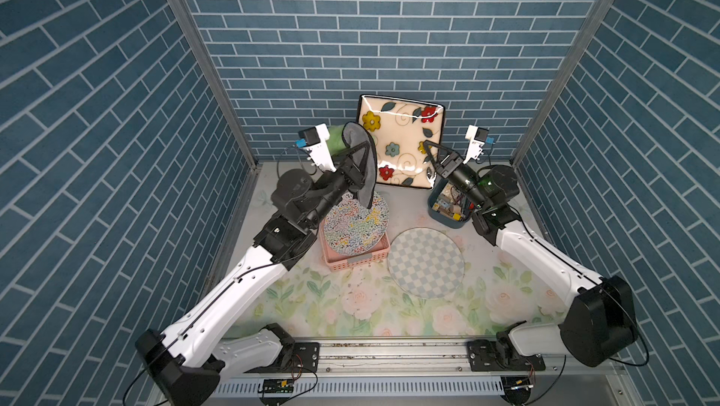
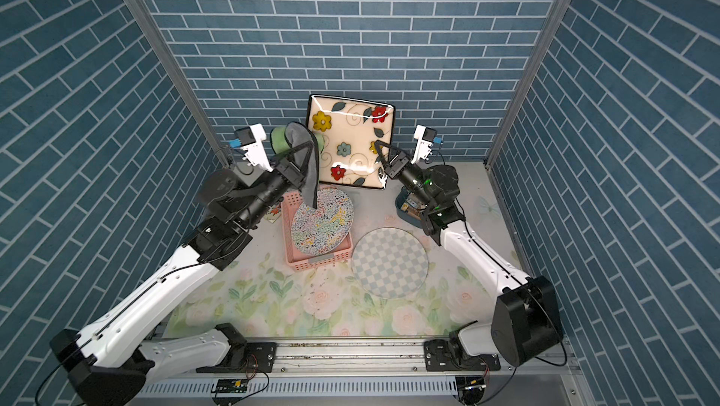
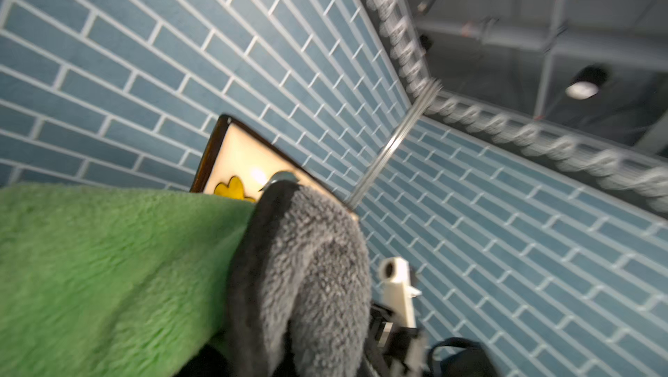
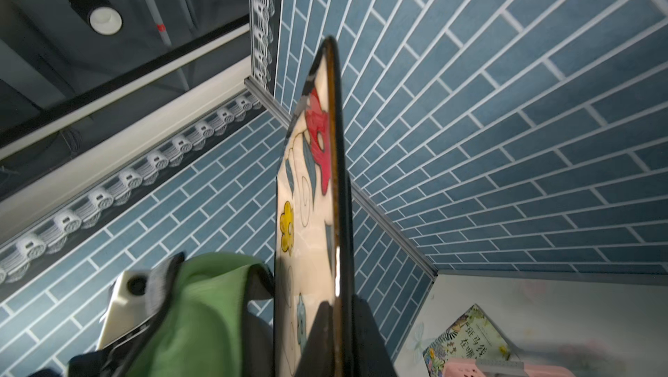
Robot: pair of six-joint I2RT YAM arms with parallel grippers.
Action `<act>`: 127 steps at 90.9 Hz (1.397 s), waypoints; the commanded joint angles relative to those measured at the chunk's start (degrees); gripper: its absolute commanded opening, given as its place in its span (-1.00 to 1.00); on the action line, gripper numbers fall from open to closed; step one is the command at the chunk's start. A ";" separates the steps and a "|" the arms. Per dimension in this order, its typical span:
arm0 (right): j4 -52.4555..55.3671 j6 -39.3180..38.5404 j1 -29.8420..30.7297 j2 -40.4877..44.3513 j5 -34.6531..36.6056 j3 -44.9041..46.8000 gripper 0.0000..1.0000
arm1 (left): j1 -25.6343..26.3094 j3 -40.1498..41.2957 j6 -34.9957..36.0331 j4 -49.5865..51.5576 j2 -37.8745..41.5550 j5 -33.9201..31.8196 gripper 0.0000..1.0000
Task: Wipe the wet plate dry
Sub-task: Wipe the plate with towel.
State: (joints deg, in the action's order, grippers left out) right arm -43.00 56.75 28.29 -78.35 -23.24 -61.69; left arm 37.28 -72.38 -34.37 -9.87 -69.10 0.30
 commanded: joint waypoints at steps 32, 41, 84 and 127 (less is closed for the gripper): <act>-16.05 6.55 5.85 2.61 5.78 -3.52 -1.00 | 8.80 2.41 2.66 0.05 -16.57 2.18 -1.00; -16.24 8.52 4.03 3.75 6.17 -2.66 -1.00 | 5.56 4.40 0.08 2.71 -13.99 -4.36 -1.00; -20.61 5.05 9.61 3.52 -2.30 -0.66 -1.00 | -8.61 2.96 -2.27 6.45 -11.78 0.04 -1.00; -15.19 -1.09 10.65 7.78 -1.71 1.31 -1.00 | 0.41 -8.22 1.77 9.86 -24.04 0.79 -1.00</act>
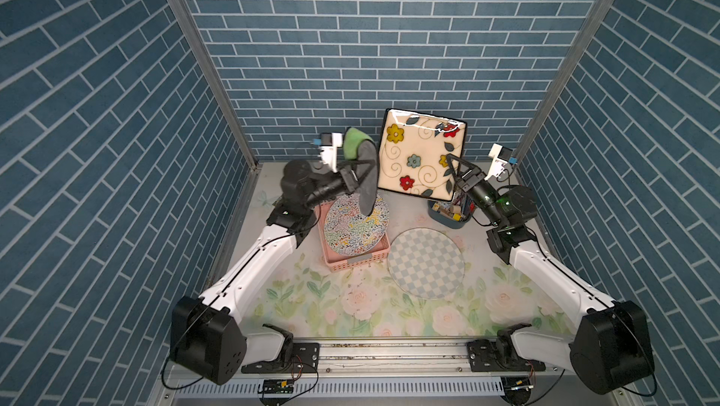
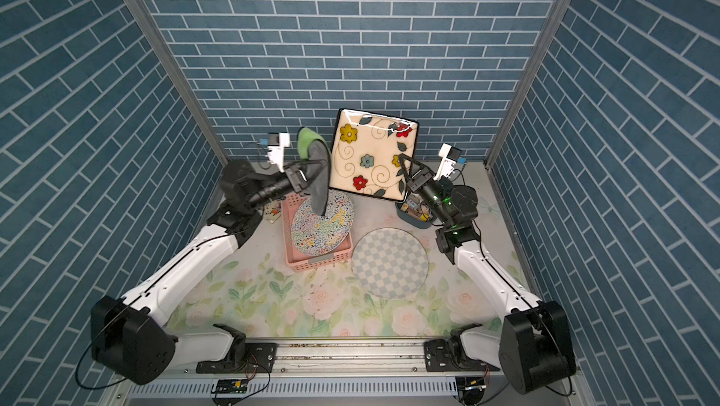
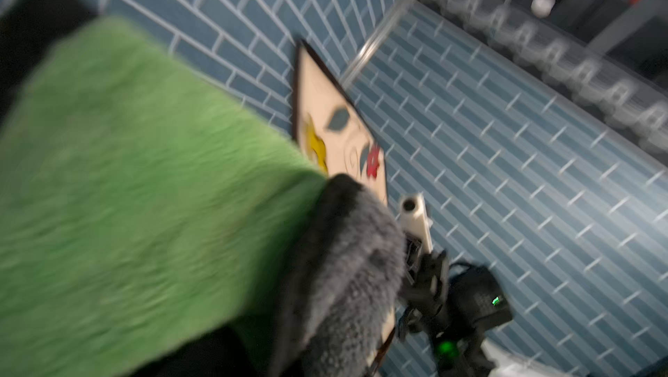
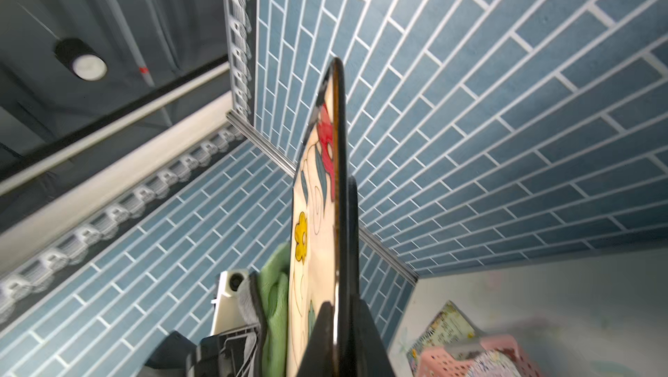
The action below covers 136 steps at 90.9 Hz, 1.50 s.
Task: Wipe the wet plate dry
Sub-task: Wipe the plate with towel.
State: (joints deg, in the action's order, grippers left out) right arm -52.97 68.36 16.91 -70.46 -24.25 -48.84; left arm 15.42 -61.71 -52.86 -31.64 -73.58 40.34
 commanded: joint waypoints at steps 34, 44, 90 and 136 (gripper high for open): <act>-25.64 10.88 9.13 -4.77 -11.09 -15.06 -1.00 | 4.15 -11.25 -55.93 -64.59 -14.21 -3.85 -1.00; -26.91 10.83 12.40 -7.41 -11.40 -15.69 -1.00 | 6.58 -13.18 -59.99 -69.15 -15.74 -7.42 -1.00; -23.43 11.26 4.98 -14.87 -5.59 -29.04 -1.00 | 18.41 -4.06 -50.81 -64.92 -10.84 -10.45 -1.00; -32.40 8.90 15.79 -17.12 -3.55 -20.90 -1.00 | 20.64 -15.35 -53.20 -63.58 -19.21 -11.59 -1.00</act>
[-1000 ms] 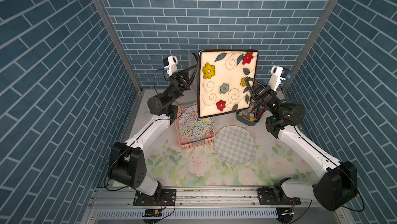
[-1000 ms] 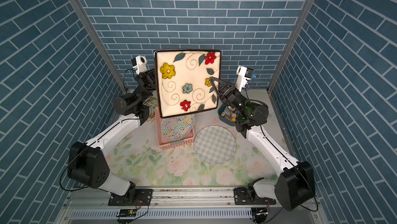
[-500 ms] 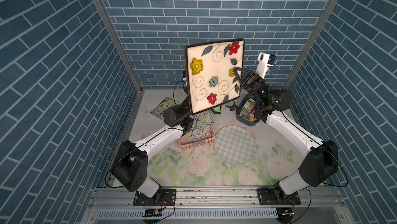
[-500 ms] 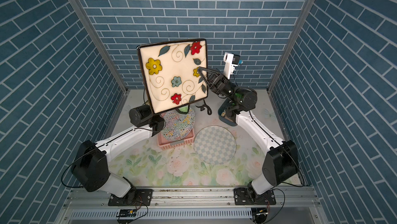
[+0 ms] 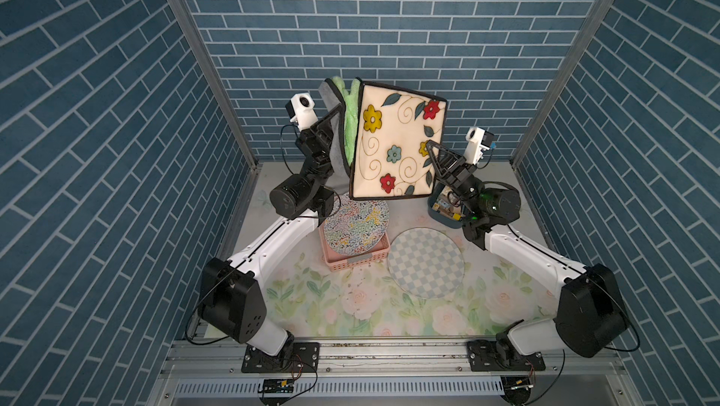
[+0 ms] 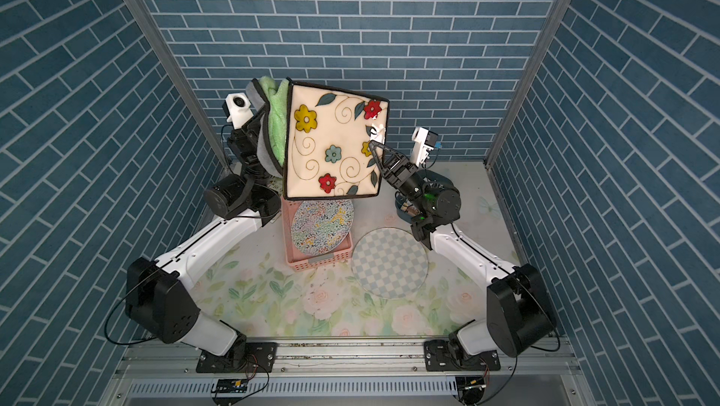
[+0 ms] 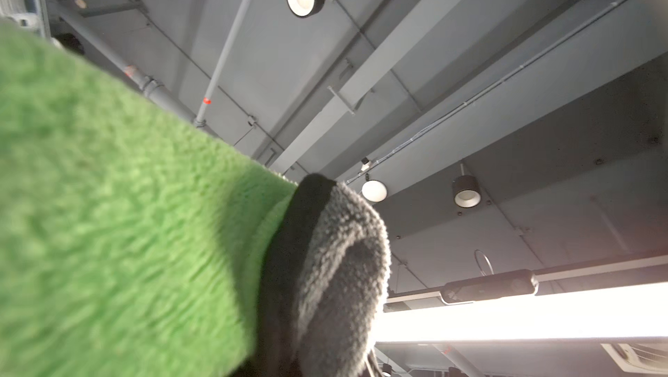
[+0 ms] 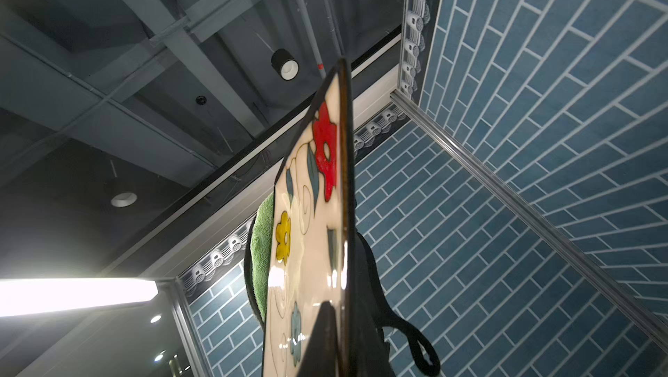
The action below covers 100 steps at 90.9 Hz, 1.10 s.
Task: Wipe the wet plate dry
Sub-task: Wipe the plate with towel, then place the plate on the plate.
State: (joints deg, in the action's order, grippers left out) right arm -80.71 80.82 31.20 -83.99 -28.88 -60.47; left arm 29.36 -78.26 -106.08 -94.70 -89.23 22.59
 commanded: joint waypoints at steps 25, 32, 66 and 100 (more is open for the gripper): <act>-2.91 -0.86 -7.35 -3.56 1.57 -13.68 -1.00 | 7.36 9.76 -0.17 -4.88 -0.71 4.99 -1.00; 1.86 -3.26 -11.32 1.92 2.55 -9.06 -1.00 | 4.50 12.14 1.96 -2.78 2.44 7.08 -1.00; 55.83 -31.95 -17.14 33.08 11.55 10.15 -1.00 | -5.30 4.72 65.18 85.85 26.96 -0.98 -1.00; 81.35 -34.86 -17.14 51.14 15.35 29.73 -1.00 | -5.56 2.63 79.92 109.36 26.67 -26.77 -1.00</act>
State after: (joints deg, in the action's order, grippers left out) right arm 1.08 45.08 13.82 -36.86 -14.48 -32.69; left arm 24.12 -77.17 -32.36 4.73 -61.56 2.66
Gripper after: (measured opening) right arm 0.110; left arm 0.118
